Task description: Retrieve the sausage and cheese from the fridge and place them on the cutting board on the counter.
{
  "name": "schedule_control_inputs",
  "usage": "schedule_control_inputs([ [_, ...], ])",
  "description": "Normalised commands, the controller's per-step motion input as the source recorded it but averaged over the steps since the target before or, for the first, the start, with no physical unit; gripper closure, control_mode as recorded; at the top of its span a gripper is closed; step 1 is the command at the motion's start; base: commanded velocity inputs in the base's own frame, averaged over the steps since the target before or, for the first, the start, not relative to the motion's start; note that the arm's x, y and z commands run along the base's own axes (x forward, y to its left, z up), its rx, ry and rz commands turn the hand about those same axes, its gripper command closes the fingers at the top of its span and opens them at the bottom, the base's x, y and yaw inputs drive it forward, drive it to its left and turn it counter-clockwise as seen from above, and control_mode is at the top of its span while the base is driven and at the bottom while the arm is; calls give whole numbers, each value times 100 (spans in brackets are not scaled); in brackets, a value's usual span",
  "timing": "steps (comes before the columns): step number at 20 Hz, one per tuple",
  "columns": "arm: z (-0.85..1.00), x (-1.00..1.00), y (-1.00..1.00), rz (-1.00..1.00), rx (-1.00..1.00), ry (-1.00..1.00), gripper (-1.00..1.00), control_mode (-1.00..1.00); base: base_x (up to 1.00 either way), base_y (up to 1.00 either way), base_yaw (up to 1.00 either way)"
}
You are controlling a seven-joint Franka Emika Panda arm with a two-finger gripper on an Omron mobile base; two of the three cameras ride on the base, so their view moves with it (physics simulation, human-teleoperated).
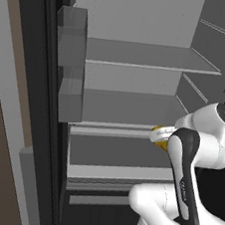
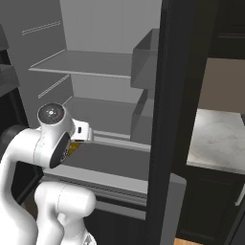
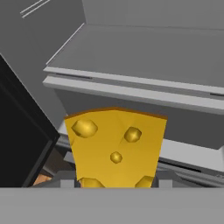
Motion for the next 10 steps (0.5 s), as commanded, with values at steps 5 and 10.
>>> schedule_control_inputs([
  [5, 0, 0, 0, 0, 0, 0, 100, -100, 0, 0, 0],
  [10, 0, 0, 0, 0, 0, 0, 100, -100, 0, 0, 0],
])
